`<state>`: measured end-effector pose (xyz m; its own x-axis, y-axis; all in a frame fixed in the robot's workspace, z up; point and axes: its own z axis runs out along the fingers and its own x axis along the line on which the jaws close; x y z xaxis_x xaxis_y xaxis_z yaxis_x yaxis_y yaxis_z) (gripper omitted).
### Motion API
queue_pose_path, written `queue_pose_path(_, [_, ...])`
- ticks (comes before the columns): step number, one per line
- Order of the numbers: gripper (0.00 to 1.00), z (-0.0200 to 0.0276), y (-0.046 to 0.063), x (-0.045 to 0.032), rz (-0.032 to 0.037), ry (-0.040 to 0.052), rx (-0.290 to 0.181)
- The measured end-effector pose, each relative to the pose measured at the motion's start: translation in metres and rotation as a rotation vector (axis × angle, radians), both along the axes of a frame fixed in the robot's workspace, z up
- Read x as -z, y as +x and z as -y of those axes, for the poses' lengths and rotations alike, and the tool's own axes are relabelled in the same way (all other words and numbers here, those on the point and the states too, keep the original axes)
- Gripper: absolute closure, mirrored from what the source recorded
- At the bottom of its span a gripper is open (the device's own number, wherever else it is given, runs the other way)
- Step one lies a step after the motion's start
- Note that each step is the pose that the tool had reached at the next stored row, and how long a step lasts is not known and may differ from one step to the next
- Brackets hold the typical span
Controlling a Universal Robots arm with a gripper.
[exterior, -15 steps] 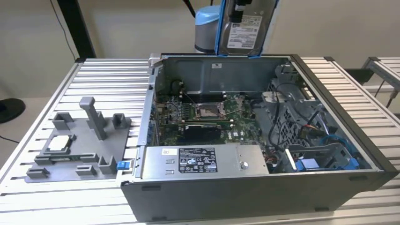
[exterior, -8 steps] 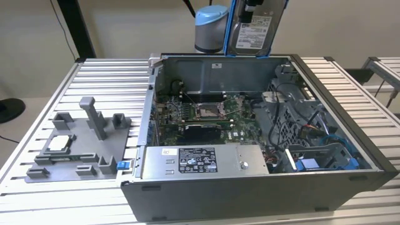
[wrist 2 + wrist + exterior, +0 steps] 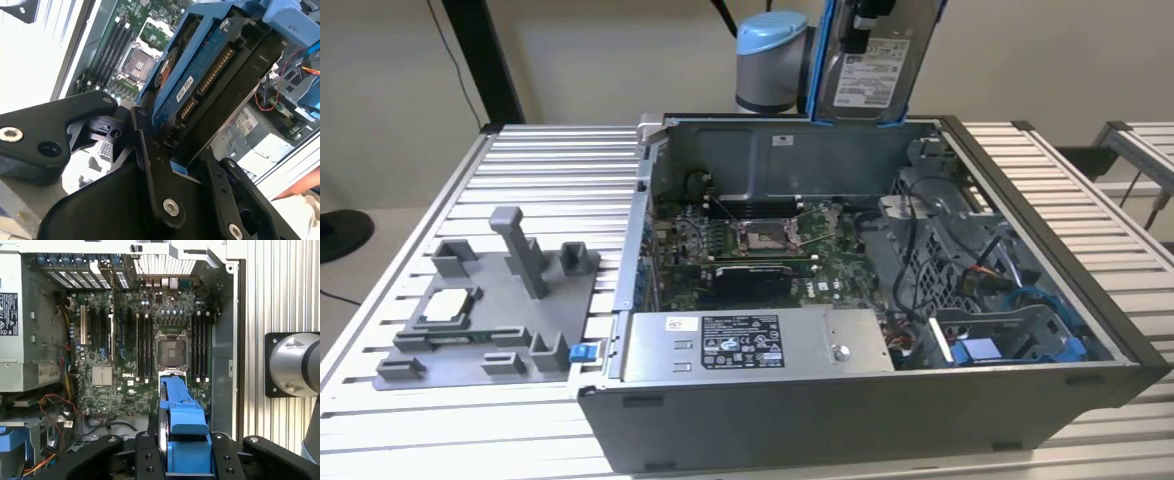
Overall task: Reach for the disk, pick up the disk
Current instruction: 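Pick up the disk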
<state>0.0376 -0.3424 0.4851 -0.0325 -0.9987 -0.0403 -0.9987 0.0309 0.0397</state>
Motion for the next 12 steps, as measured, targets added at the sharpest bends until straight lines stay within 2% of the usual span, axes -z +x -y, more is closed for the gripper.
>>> queue_pose_path(12, [1.00, -0.0001, 0.052, 0.0012, 0.0000, -0.0001, 0.000])
